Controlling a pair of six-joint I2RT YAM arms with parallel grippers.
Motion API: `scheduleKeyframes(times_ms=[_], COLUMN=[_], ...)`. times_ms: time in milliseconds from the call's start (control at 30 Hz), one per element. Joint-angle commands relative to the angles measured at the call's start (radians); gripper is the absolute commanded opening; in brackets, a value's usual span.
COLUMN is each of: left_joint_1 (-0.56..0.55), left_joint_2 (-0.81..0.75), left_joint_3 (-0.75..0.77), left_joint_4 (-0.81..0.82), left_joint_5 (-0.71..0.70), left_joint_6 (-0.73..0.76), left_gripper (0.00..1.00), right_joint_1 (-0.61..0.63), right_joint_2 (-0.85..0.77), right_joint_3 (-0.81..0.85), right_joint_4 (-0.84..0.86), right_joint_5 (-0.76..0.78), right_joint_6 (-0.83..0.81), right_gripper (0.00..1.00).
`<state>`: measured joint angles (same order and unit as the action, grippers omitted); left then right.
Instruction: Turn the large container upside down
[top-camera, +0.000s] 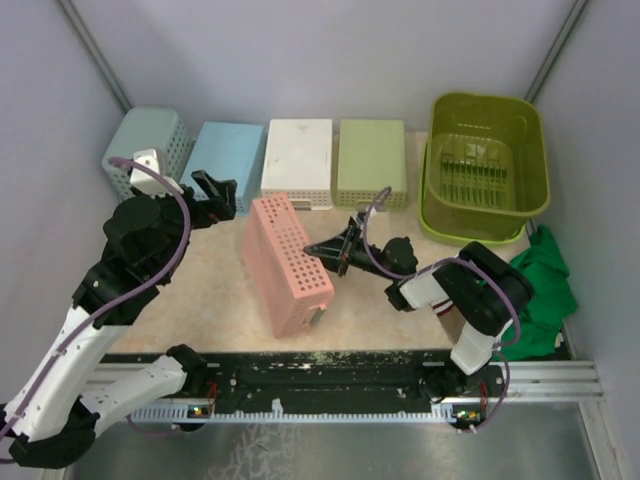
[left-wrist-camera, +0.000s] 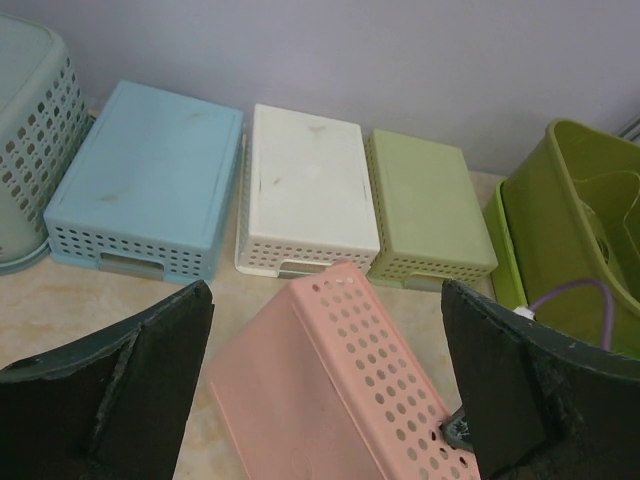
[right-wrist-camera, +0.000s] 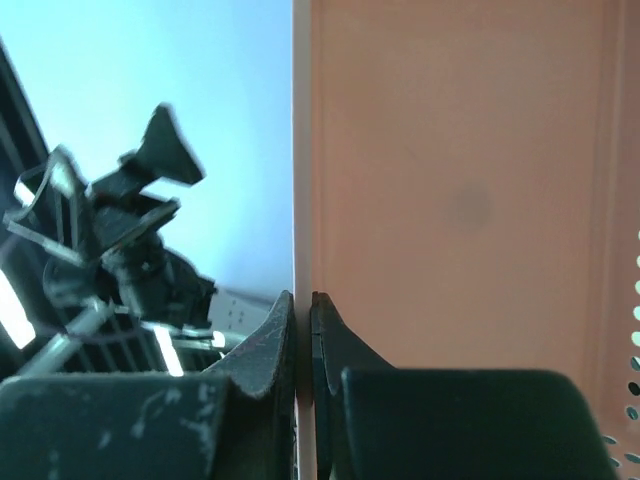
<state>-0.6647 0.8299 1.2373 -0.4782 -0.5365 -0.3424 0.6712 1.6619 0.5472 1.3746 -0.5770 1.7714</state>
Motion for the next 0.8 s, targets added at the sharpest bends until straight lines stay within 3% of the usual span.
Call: scheduleKeyframes(times_ms=[0,200,367,400,467,533,667,767], left_joint_1=[0.005,0.005,0.005,0.005,0.005,0.005,0.005,0.005], left_joint_2=[0.031,0.088,0.140,0.150,0.178,0.207,0.263,0.308], left_joint_3=[0.008,-0.004,-0.008,-0.007,-0.001,0.007,0.006,0.005], left_joint_4=[0.008,0.017,0.026,0.025,0.015,0.000,-0.034,-0.050], left_joint_5=[0.052,0.096,0.154,0.167,0.196,0.224,0.268,0.306], left_joint_6=[0.005,-0.003,-0.009,-0.009,-0.009,-0.008,-0.010,-0.009], left_gripper=[1.00,1.00,1.00,1.00,1.00,1.00,1.00,1.00], right_joint_1=[-0.006,-0.025,-0.028,-0.029,-0.032,-0.037,-0.042,-0.048], right_joint_2=[0.032,-0.001,-0.095,-0.139,-0.233,-0.362,-0.657,-0.815], right_joint_3=[-0.140,-0.333,-0.407,-0.418,-0.426,-0.400,-0.260,-0.207], right_joint_4=[0.348,0.223,0.009,-0.067,-0.249,-0.506,-1.245,-1.478], right_joint_5=[0.127,0.223,0.241,0.247,0.268,0.295,0.497,0.643], right_joint_6=[0.142,0.047,-0.062,-0.091,-0.150,-0.252,-0.502,-0.639], right_gripper=[0.00,0.00,0.41,0.55,0.75,0.86,0.88,0.89])
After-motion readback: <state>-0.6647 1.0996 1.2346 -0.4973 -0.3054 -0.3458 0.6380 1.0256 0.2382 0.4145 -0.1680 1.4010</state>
